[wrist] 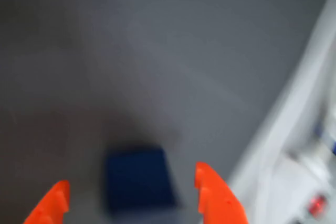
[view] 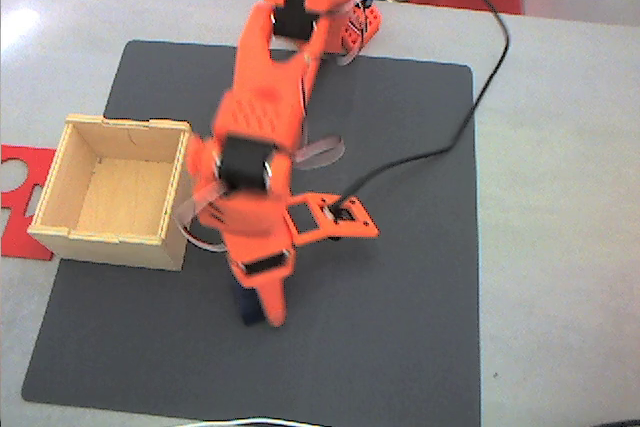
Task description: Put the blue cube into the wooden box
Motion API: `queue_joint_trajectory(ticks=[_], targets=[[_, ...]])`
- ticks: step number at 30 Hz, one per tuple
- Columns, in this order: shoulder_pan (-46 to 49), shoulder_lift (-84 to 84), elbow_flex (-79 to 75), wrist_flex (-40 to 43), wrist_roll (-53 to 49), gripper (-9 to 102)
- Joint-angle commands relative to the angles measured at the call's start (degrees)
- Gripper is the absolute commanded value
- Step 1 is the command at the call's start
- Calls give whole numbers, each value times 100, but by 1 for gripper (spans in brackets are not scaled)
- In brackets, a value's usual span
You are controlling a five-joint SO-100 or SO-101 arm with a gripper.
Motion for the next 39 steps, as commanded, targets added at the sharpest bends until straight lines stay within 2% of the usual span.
queue_joint_trajectory(ticks=[1,15,24,27,31,35,39], targets=[[9,413,-141,176,105,30],[79,229,-149,-88,-18,30],[176,-325,-185,-932,-62,26],[167,-835,-1002,-668,-9,21],[141,-1055,-1371,-633,-9,0],[70,-1055,-1617,-457,88,0],[-132,-1081,-3059,360,246,0]])
